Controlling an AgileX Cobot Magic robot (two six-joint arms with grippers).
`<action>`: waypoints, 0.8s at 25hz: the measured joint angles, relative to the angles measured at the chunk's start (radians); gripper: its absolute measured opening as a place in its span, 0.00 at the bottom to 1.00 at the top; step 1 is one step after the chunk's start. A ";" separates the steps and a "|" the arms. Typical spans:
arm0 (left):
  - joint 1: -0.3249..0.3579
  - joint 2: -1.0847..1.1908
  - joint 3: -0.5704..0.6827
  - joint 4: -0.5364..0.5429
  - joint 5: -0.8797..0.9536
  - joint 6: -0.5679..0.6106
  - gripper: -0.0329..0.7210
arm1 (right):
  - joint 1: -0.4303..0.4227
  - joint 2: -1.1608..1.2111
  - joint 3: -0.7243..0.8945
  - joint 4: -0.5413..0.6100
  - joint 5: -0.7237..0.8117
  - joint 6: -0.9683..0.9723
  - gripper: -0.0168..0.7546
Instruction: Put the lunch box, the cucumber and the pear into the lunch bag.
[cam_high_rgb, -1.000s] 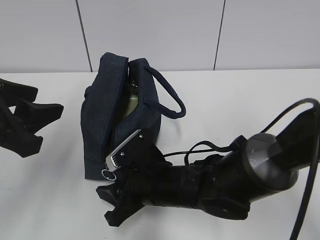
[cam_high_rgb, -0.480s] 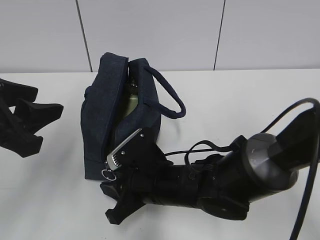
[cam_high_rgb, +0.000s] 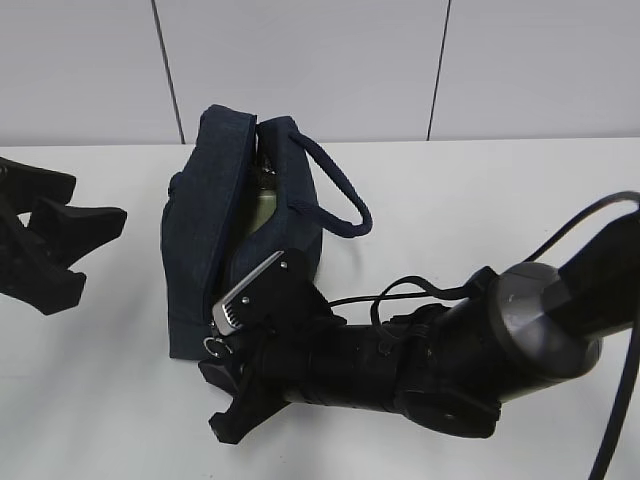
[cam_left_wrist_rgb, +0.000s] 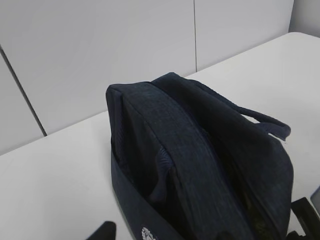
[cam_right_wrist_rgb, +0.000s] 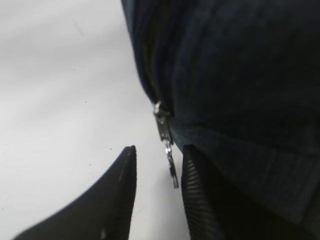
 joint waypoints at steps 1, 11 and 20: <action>0.000 0.000 0.000 0.000 0.000 0.000 0.52 | 0.000 0.000 0.000 0.000 0.002 0.000 0.35; 0.000 0.000 0.000 0.000 0.000 0.000 0.52 | 0.002 0.000 0.000 0.020 0.014 -0.019 0.14; 0.000 0.000 0.000 0.000 0.000 0.000 0.52 | 0.002 -0.039 0.000 0.031 0.096 -0.036 0.02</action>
